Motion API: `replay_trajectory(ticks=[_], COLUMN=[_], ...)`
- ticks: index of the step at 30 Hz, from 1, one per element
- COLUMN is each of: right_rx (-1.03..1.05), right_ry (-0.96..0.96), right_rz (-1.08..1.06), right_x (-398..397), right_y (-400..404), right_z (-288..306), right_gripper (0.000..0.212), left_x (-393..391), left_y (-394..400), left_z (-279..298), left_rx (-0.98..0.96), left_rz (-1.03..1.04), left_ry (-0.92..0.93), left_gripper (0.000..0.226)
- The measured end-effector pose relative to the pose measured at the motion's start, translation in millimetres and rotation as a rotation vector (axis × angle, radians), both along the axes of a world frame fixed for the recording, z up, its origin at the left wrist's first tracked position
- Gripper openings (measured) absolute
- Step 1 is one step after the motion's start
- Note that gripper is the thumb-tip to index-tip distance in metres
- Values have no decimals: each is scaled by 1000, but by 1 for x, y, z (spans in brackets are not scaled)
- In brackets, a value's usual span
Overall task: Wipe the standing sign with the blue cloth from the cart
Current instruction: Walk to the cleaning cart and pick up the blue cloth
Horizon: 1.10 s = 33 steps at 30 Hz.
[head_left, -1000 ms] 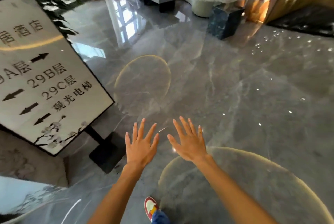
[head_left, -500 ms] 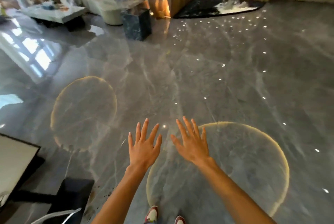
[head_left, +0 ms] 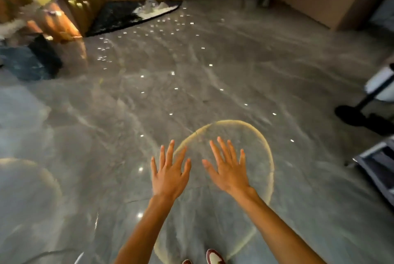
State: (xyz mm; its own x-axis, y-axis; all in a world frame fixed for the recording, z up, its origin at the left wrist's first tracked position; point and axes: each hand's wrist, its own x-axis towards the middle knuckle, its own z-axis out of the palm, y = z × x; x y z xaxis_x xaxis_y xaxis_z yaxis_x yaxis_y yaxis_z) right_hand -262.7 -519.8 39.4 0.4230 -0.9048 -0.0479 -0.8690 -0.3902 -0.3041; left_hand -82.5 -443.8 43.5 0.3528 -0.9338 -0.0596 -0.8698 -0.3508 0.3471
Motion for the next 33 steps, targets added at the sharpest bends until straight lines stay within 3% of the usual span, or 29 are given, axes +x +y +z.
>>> replay_trajectory(ticks=[17,33], right_rx=[-55,-30], right_ry=[72,75], right_rz=[-630,-972], right_x=[-197,-429], right_y=[60,107], right_z=[10,17], right_gripper=[70,72], left_x=[-184,-443], left_y=[-63,-84], left_z=[1,13], left_rx=[-94,-82], left_rz=[-580,-946], left_ry=[-42,-12], left_gripper=[54,60])
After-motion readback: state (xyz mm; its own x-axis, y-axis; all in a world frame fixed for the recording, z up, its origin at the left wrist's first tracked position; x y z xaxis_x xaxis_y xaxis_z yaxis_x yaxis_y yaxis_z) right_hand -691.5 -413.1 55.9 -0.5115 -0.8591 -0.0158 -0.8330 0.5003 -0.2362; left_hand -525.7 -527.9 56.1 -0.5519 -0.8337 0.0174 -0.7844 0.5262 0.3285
